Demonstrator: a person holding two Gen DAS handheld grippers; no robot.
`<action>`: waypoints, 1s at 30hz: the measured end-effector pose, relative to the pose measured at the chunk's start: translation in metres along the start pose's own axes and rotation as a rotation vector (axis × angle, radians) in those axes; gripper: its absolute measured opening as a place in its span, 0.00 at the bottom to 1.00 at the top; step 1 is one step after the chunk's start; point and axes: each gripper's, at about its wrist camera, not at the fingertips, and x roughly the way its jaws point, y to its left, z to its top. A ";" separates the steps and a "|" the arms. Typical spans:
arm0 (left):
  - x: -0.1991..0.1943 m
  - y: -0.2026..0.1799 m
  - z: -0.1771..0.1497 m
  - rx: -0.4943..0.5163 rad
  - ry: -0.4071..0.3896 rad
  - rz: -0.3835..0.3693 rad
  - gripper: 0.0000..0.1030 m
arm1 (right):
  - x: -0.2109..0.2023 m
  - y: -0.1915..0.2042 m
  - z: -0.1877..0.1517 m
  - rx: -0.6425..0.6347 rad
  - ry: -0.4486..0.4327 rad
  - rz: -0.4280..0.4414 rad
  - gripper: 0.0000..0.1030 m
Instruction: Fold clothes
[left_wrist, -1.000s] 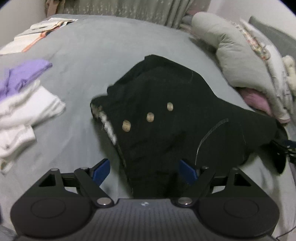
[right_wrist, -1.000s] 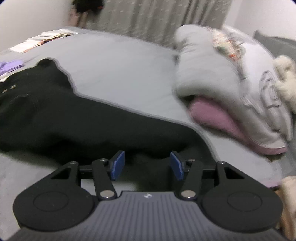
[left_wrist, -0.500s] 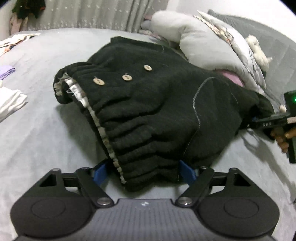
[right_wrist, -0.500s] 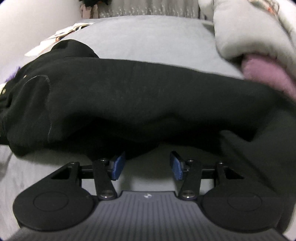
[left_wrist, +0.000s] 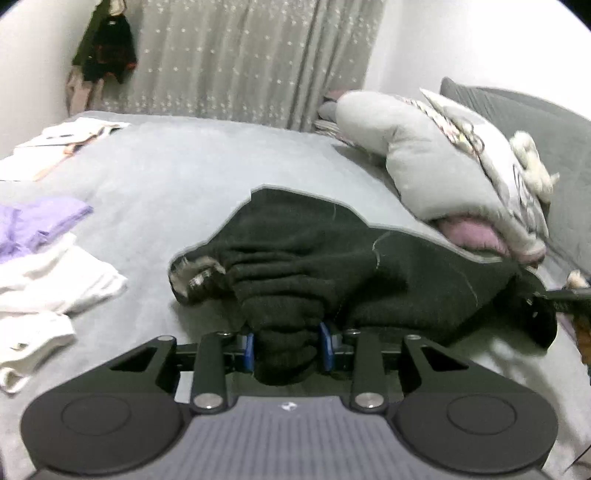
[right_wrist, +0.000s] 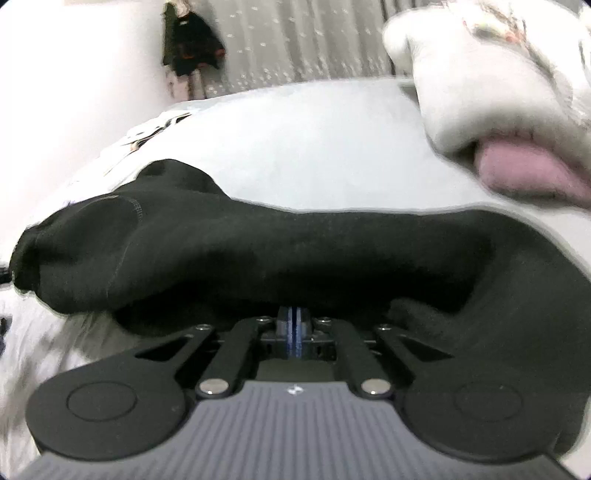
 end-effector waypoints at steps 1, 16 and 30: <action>-0.008 -0.001 0.004 -0.004 -0.004 0.006 0.32 | -0.015 0.006 0.003 -0.027 -0.017 -0.017 0.00; -0.077 -0.004 0.010 -0.080 0.068 0.045 0.31 | -0.078 0.013 -0.041 -0.096 0.102 -0.159 0.26; -0.099 0.022 -0.055 -0.134 0.157 0.073 0.31 | -0.031 -0.020 -0.036 -0.079 0.170 -0.299 0.65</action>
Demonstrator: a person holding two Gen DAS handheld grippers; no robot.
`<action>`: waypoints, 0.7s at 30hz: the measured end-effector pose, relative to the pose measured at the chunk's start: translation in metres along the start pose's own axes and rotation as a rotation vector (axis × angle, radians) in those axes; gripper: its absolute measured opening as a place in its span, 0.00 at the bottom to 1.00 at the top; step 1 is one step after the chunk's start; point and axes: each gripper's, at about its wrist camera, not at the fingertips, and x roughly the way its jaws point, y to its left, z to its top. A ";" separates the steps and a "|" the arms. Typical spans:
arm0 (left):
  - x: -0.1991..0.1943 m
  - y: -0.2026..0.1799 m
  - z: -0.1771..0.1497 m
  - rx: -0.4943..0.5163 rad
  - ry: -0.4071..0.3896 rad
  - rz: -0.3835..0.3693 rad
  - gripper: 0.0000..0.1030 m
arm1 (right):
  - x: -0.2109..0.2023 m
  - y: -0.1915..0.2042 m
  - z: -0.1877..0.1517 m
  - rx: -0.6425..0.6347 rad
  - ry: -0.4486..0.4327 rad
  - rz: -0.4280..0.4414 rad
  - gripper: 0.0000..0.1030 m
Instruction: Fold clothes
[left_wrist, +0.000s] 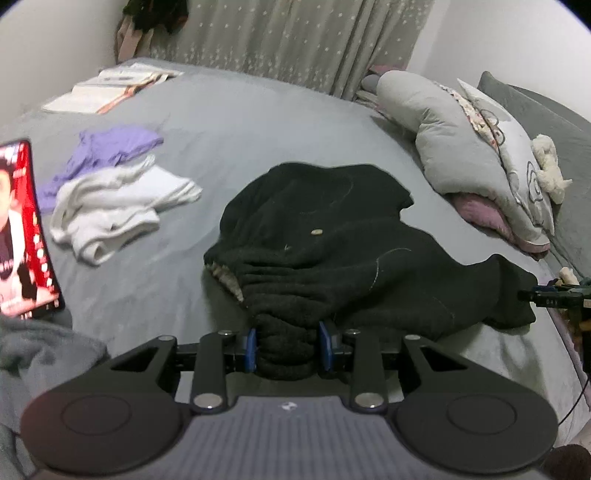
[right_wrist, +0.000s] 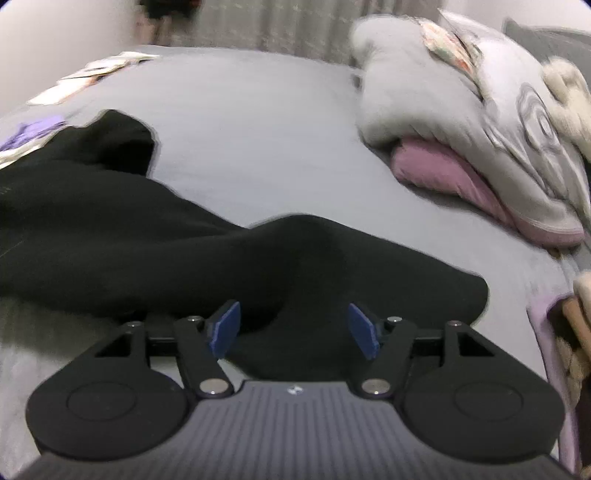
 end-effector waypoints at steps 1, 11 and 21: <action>0.001 0.001 0.001 -0.002 -0.002 0.002 0.31 | 0.005 -0.008 -0.002 0.018 0.019 -0.015 0.66; 0.014 -0.009 0.016 0.043 -0.002 0.044 0.32 | 0.009 -0.123 -0.045 0.323 0.067 -0.069 0.66; 0.073 -0.007 -0.027 0.127 0.146 0.094 0.41 | 0.048 -0.154 -0.083 0.577 0.046 0.147 0.65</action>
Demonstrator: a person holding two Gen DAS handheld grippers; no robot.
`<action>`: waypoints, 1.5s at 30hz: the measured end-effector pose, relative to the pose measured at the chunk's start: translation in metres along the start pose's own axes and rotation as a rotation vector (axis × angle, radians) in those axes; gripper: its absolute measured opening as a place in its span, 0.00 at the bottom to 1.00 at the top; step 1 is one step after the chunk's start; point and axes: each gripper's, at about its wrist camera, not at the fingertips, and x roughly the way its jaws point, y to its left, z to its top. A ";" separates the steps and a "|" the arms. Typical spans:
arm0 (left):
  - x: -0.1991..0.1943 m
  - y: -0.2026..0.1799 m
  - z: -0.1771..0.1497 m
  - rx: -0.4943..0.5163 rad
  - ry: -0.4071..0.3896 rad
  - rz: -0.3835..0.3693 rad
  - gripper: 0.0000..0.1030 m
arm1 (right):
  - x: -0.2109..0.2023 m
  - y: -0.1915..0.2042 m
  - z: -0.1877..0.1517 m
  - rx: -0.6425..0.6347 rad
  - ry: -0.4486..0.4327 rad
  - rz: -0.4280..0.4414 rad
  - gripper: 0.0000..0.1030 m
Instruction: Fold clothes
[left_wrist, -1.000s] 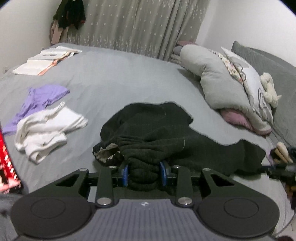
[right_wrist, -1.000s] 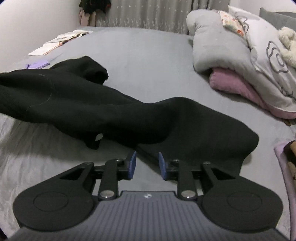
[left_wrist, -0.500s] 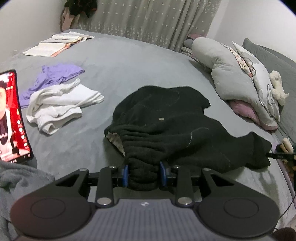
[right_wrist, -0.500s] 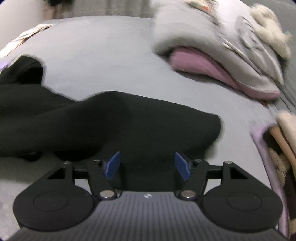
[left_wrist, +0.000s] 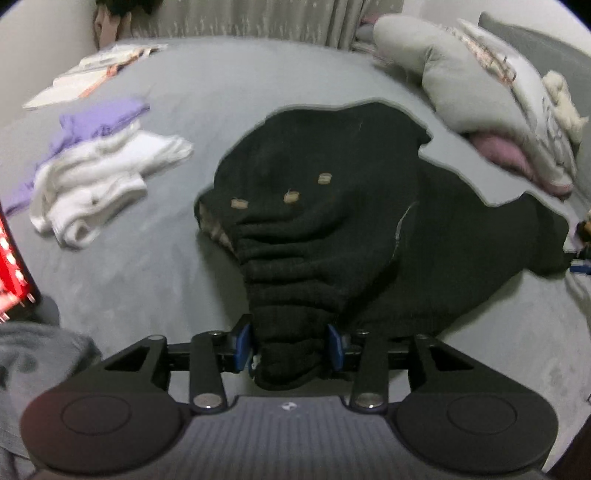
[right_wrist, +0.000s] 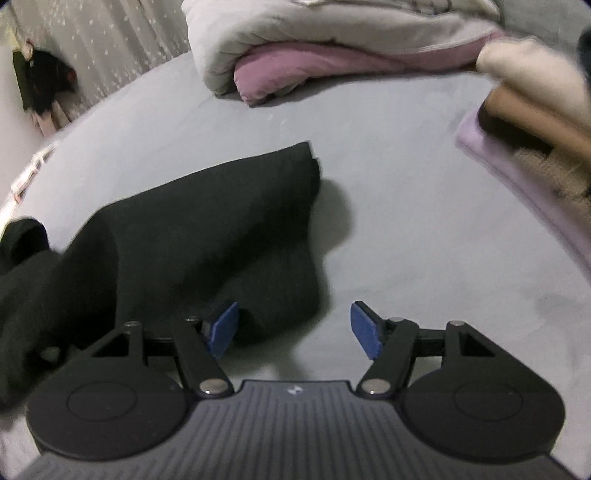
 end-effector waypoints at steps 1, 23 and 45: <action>0.005 0.001 -0.003 -0.003 -0.002 0.011 0.40 | 0.003 0.002 -0.001 0.007 -0.011 0.011 0.62; -0.101 0.023 0.005 -0.141 0.036 -0.037 0.30 | -0.176 0.005 -0.027 -0.268 -0.067 -0.130 0.17; -0.054 0.018 -0.078 0.074 0.251 0.082 0.43 | -0.129 -0.043 -0.150 -0.276 0.150 -0.176 0.29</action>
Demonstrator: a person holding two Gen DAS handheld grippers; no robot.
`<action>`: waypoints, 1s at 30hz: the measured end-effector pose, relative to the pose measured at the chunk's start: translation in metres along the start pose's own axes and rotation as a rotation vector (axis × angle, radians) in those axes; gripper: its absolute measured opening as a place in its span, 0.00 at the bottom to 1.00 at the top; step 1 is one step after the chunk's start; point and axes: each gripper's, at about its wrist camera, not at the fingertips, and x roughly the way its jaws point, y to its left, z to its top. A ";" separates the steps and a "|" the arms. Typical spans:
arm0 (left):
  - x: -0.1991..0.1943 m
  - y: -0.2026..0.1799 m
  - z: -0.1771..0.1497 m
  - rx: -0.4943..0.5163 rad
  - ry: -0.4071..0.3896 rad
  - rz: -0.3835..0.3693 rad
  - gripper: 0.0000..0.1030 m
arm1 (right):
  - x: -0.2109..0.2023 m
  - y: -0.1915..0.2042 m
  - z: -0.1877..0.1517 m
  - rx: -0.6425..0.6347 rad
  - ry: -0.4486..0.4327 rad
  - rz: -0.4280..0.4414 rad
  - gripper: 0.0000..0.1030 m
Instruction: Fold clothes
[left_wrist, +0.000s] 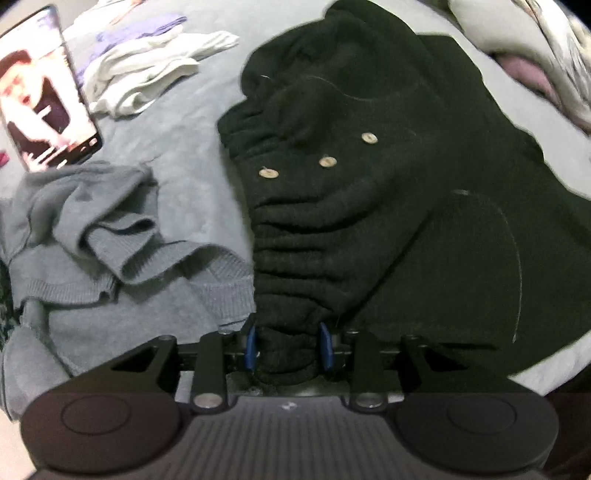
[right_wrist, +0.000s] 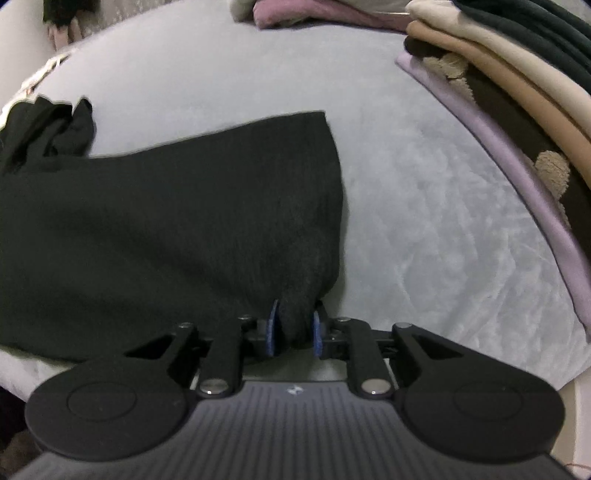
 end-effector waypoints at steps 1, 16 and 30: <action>-0.003 -0.002 0.001 0.027 -0.004 0.007 0.52 | -0.002 0.000 0.001 -0.011 -0.006 0.002 0.33; -0.036 -0.009 0.066 0.106 -0.120 0.063 0.80 | -0.022 0.019 0.064 -0.127 -0.114 0.002 0.54; 0.028 0.006 0.123 -0.101 -0.121 0.068 0.80 | 0.048 0.145 0.171 -0.288 -0.142 0.201 0.54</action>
